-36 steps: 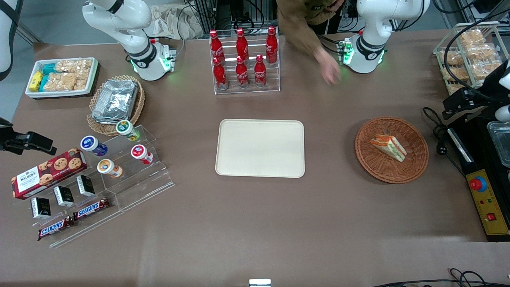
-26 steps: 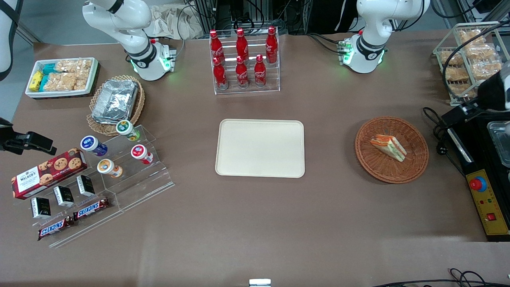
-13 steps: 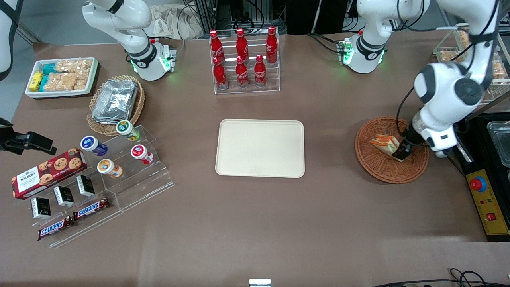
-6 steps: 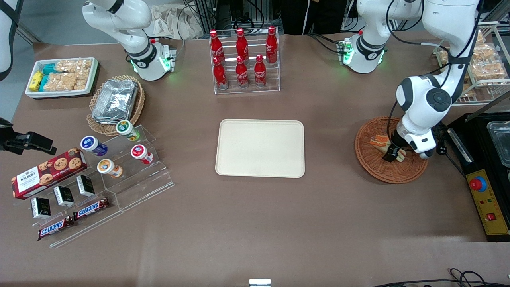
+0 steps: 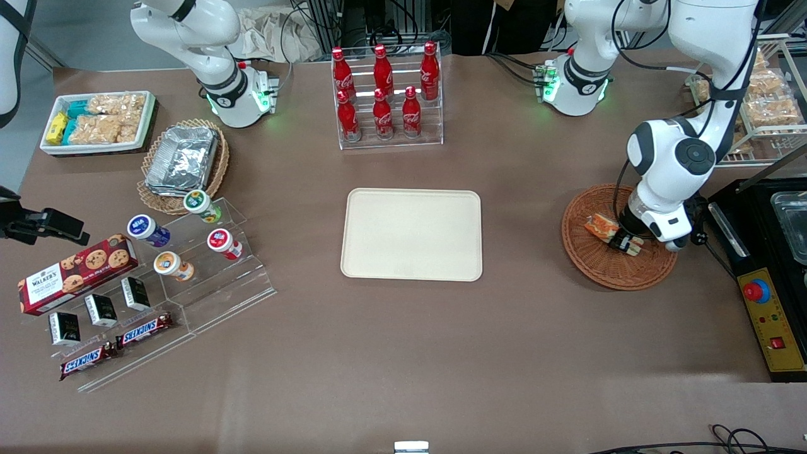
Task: Place sandwich from basket to tray
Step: 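Close the left gripper on the wrapped sandwich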
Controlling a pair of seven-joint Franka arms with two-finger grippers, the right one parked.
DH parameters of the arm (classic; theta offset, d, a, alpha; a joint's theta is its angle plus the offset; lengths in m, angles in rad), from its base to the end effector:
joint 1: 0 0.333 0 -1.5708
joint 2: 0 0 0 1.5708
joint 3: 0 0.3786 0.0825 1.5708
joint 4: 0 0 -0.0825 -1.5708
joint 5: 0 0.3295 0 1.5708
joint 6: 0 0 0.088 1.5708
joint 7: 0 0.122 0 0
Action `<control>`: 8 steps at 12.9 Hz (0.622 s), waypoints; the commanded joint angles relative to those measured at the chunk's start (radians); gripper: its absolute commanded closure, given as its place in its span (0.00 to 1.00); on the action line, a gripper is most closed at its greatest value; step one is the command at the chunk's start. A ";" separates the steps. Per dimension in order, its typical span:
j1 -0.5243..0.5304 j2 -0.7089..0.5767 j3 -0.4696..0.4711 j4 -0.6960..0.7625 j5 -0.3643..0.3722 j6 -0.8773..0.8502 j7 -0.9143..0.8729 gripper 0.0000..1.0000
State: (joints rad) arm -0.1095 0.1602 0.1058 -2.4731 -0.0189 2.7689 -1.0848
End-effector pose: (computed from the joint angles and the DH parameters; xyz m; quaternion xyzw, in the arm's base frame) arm 0.4779 -0.0018 0.3373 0.8516 0.5196 0.0606 0.0316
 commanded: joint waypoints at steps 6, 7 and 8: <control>-0.001 -0.188 -0.003 0.292 0.016 -0.594 0.062 1.00; -0.002 -0.182 -0.006 0.389 0.014 -0.717 0.068 1.00; -0.002 -0.180 -0.024 0.476 0.011 -0.808 0.081 1.00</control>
State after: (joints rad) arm -0.1109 -0.0360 0.1021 -2.1544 -0.0172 2.1215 -1.0262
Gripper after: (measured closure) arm 1.000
